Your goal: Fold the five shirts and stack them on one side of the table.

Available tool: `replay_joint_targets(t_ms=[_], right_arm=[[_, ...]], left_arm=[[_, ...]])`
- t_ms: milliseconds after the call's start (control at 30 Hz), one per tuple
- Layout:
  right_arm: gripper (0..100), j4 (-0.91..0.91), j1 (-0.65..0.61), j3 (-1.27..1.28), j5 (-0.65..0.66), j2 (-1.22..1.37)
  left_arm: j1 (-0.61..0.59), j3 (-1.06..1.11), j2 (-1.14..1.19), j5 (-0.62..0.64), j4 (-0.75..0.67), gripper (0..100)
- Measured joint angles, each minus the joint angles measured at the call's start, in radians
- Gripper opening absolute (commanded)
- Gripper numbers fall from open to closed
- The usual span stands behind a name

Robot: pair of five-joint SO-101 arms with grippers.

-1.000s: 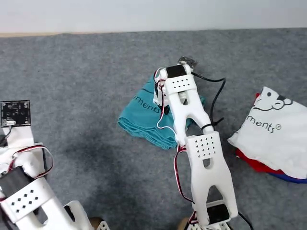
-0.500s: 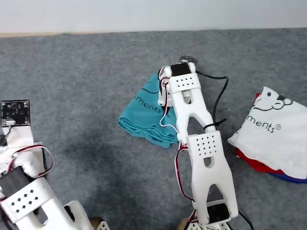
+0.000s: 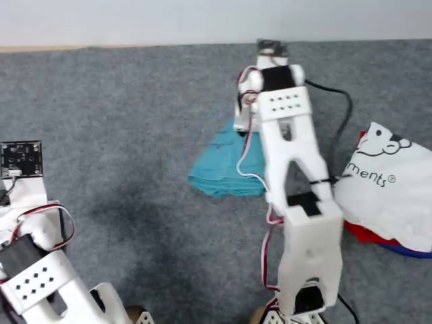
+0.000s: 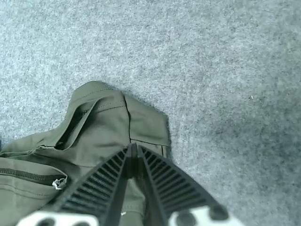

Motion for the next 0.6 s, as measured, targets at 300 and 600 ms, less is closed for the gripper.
replay_joint_targets(t_ms=[300,600], right_arm=[[0.7,0.0,0.219,0.041,0.117,-0.247],[0.7,0.0,0.33,0.041,0.176,-0.342]], left_arm=[[0.0,0.0,0.0,0.0,0.0,1],[0.0,0.0,0.0,0.0,0.0,1]])
